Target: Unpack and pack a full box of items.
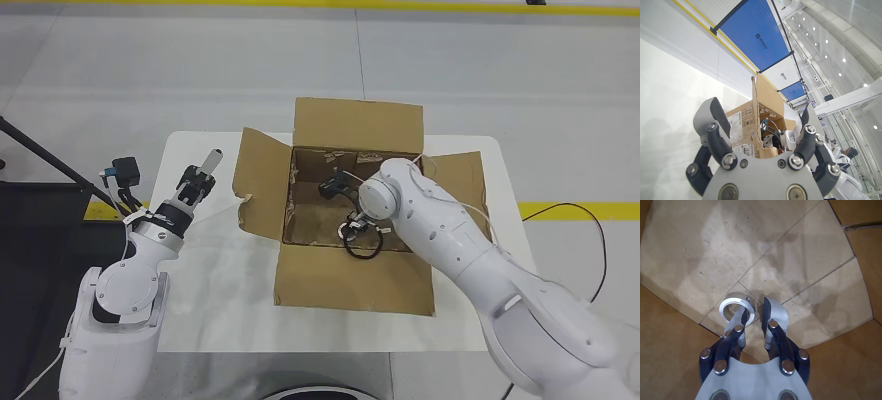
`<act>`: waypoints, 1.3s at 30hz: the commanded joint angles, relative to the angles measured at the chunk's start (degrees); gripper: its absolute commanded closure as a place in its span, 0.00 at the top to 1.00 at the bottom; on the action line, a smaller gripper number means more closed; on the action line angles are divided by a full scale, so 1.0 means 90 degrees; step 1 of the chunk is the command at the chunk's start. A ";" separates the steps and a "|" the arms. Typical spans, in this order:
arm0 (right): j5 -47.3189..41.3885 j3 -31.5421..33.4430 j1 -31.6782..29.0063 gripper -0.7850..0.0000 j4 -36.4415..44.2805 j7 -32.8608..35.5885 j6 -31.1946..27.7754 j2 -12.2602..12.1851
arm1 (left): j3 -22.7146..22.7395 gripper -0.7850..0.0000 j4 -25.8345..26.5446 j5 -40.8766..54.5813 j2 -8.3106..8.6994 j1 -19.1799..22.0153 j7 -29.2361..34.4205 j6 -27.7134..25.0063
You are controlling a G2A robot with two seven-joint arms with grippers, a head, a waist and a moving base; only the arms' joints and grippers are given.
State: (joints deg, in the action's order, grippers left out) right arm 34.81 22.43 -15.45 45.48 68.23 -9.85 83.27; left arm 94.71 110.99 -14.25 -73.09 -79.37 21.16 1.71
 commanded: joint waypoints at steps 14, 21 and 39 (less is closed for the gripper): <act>0.0064 0.0602 0.0033 0.00 0.0641 0.0075 -0.0120 -0.0184 | 0.0000 1.00 0.0000 0.0000 0.0000 0.0000 0.0000 0.0000; 0.0199 0.1565 -0.0458 0.00 0.2543 0.0559 -0.0060 -0.0754 | 0.0000 1.00 0.0000 0.0000 0.0000 0.0000 0.0000 0.0000; 0.1242 0.6717 -0.4511 0.00 0.8795 0.1446 0.0295 -0.2170 | 0.0000 1.00 0.0000 0.0000 0.0000 0.0000 0.0000 0.0000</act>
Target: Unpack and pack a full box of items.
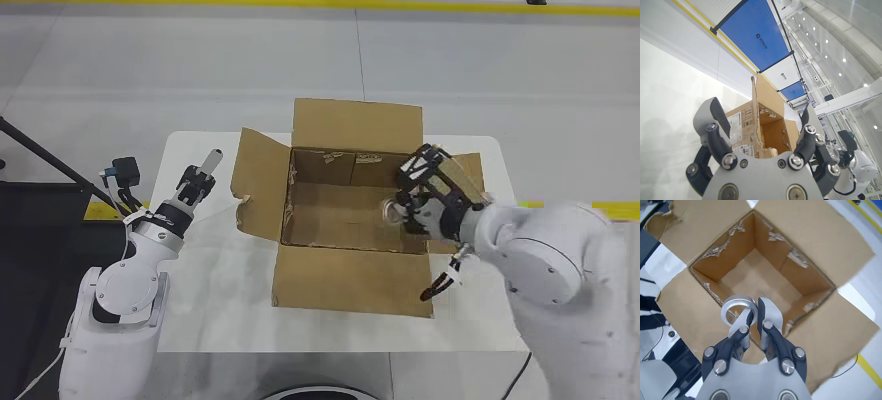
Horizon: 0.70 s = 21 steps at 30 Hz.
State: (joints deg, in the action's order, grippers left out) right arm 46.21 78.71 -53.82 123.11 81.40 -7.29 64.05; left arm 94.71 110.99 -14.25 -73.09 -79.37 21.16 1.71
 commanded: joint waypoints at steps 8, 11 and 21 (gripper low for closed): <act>-0.0117 0.3106 -0.1935 0.00 0.0600 -0.0279 0.0030 -0.0207 | 0.0000 1.00 0.0000 0.0000 0.0000 0.0000 0.0000 0.0000; -0.0180 0.3780 -0.2496 0.00 0.0509 -0.0446 0.0043 -0.0221 | 0.0000 1.00 0.0000 0.0000 0.0000 0.0000 0.0000 0.0000; -0.0107 0.4237 -0.3565 0.00 -0.0535 -0.0714 -0.0239 -0.0261 | 0.0000 1.00 0.0000 0.0000 0.0000 0.0000 0.0000 0.0000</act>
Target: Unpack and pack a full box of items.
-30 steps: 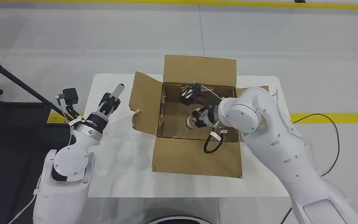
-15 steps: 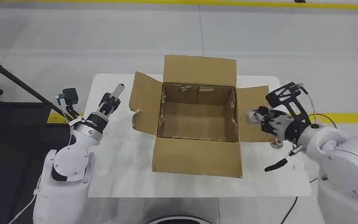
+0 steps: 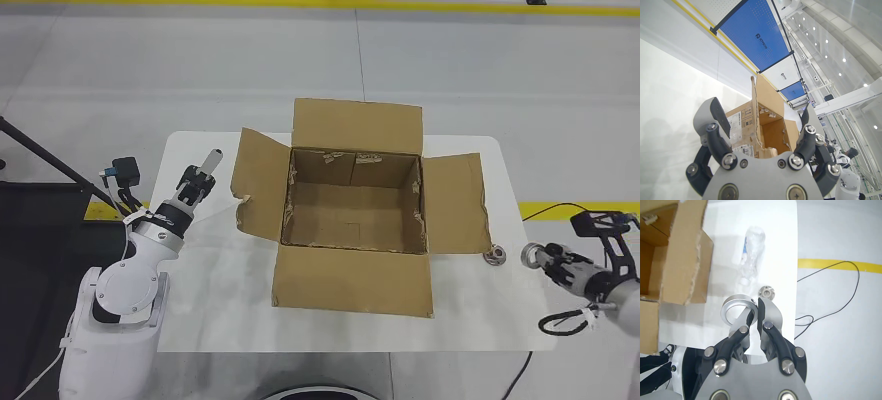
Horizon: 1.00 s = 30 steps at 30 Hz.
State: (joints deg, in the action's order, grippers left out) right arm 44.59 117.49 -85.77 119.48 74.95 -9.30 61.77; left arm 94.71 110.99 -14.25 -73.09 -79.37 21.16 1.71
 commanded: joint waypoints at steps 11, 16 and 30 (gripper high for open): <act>0.1267 -0.1635 0.0619 0.00 -0.1609 0.0054 0.0086 -0.0085 | 0.0000 1.00 0.0000 0.0000 0.0000 0.0000 0.0000 0.0000; 0.1578 -0.2035 0.0937 0.00 -0.2028 0.0257 0.0206 -0.0106 | 0.0000 1.00 0.0000 0.0000 0.0000 0.0000 0.0000 0.0000; 0.1575 -0.2410 0.1156 0.12 -0.2466 0.0448 0.0293 -0.0150 | 0.0000 1.00 0.0000 0.0000 0.0000 0.0000 0.0000 0.0000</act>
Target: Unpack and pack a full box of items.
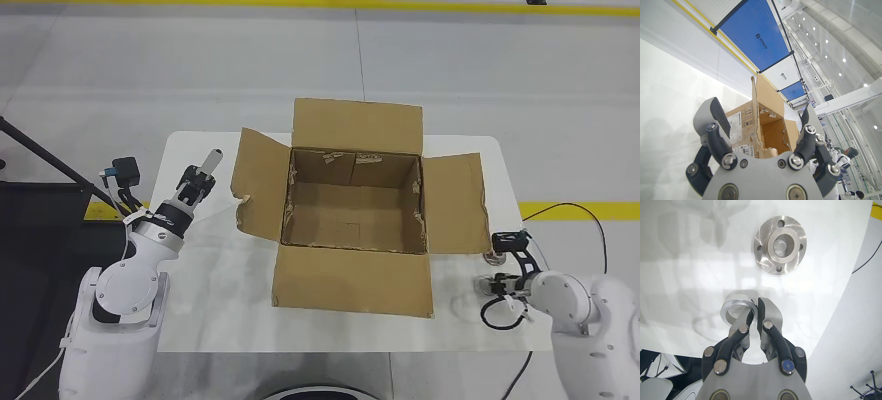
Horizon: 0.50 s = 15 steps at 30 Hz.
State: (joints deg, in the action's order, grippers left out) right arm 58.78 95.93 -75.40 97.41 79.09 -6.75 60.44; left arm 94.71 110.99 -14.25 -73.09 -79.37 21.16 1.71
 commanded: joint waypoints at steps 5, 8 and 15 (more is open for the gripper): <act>-0.0085 -0.0042 -0.0002 0.33 0.0000 -0.0054 0.0040 -0.0019 | 0.0000 1.00 0.0000 0.0000 0.0000 0.0000 0.0000 0.0000; -0.0187 0.0043 -0.0031 0.45 0.0103 -0.0085 0.0030 -0.0038 | 0.0000 1.00 0.0000 0.0000 0.0000 0.0000 0.0000 0.0000; -0.0610 0.0478 -0.0152 0.95 0.0699 0.0011 -0.0149 -0.0110 | 0.0000 1.00 0.0000 0.0000 0.0000 0.0000 0.0000 0.0000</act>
State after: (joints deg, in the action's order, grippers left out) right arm 53.63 99.58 -76.66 102.84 78.85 -7.89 59.56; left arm 94.71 110.99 -14.25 -73.09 -79.37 21.16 1.71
